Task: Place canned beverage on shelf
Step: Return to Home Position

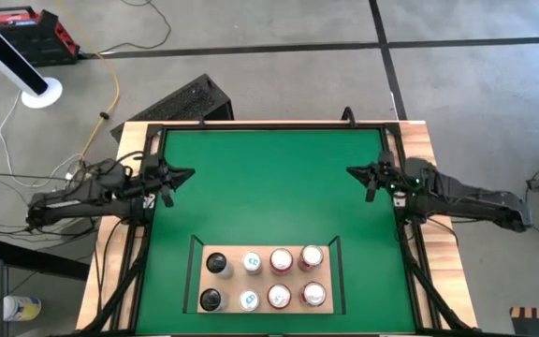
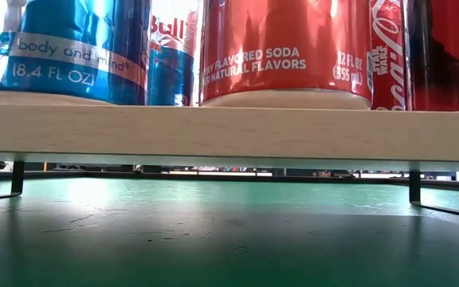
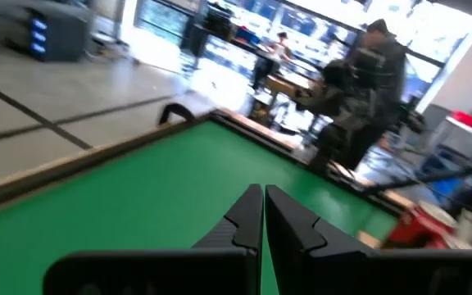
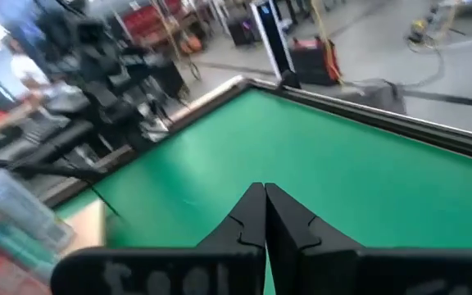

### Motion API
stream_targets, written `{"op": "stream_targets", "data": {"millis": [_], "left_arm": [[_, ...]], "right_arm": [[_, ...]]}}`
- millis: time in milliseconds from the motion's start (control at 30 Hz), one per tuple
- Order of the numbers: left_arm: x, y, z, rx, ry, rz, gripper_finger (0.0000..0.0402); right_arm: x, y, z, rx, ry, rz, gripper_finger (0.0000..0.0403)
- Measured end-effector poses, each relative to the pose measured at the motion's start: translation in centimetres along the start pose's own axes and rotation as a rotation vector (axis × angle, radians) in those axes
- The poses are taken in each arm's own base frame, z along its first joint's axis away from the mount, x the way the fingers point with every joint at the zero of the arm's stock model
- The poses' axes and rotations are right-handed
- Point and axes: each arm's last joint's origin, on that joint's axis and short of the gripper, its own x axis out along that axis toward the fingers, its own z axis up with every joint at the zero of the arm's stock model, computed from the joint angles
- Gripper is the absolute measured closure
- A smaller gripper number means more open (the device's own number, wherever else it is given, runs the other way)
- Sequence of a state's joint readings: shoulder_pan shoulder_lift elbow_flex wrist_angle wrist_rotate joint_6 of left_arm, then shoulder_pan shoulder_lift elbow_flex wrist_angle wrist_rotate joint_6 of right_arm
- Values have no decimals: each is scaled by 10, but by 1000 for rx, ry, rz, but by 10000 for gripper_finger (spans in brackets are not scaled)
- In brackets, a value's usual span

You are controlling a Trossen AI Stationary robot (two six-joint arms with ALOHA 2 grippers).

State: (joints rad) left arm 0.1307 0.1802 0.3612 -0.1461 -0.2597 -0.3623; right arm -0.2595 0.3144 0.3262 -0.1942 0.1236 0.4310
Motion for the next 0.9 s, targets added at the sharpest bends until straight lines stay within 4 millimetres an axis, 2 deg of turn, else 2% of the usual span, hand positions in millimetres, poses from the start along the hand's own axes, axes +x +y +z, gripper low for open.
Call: {"op": "stream_targets", "data": {"millis": [233,333,433,500,733,900], "left_arm": [[7,4,-28,-46,124,-104,401],[10,8,-44,-44,170,-137,401],[12,9,-54,-46,181,-194,401],[12,10,-58,-29,187,-220,401],[13,12,-62,-28,181,-173,401],[13,14,-62,-88,166,-110,401]], "right_arm": [[-1,-4,-29,12,-99,17,386],[-1,-9,-40,-41,-57,-33,380],[1,-10,-47,68,-15,-42,365],[1,-8,-48,71,-14,-16,362],[-6,3,-44,-165,-74,104,388],[-9,1,-52,-219,-109,145,383]]}}
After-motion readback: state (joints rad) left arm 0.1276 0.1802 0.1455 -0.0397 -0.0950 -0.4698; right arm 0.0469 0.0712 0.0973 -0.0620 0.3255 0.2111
